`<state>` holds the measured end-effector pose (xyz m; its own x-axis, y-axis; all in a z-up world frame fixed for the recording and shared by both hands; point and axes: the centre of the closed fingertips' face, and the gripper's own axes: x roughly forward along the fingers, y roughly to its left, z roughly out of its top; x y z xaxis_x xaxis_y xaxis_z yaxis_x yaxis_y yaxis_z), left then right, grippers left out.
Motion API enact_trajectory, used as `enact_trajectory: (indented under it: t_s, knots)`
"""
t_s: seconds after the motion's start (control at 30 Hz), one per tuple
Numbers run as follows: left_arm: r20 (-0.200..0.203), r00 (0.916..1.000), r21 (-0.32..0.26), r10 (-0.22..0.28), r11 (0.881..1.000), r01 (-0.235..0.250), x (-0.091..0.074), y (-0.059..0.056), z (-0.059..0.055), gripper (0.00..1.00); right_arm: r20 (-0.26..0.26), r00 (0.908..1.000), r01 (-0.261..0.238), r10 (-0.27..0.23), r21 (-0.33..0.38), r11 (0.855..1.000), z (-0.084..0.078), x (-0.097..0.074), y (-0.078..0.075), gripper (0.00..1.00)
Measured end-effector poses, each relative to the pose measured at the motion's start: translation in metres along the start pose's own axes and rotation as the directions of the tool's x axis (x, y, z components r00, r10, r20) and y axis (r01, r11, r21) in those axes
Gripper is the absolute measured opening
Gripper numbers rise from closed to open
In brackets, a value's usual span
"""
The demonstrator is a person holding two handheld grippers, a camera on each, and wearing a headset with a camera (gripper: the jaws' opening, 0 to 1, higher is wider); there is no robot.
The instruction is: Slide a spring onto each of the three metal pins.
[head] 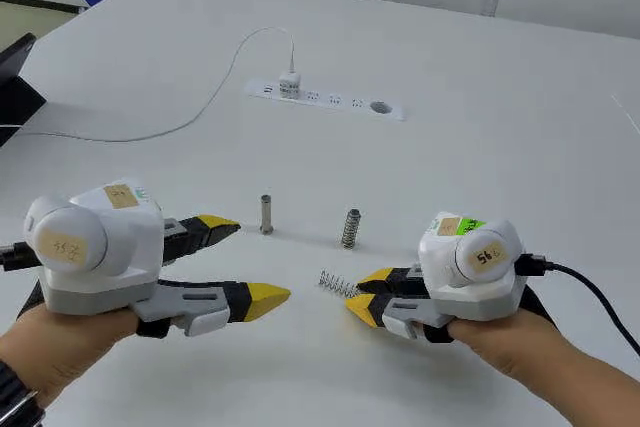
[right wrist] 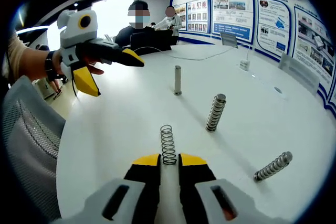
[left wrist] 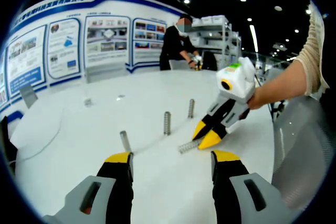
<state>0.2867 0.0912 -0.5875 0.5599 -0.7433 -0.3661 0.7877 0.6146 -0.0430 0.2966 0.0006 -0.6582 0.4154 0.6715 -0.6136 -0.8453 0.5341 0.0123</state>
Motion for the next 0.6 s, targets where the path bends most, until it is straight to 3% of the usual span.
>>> enact_trajectory:
  t_s: [0.37,0.6]
  knots:
    - [-0.005,0.9999,0.005,-0.009,1.0,0.009,0.001,-0.003,-0.001,0.6,0.001,1.0,-0.001,0.001,-0.022,1.0,0.003,-0.003,0.001,0.12]
    - [-0.021,0.999,0.024,-0.039,0.999,0.039,0.005,-0.01,-0.005,0.59,0.008,0.9992,-0.04,0.04,-0.042,0.998,0.011,-0.011,0.009,0.12]
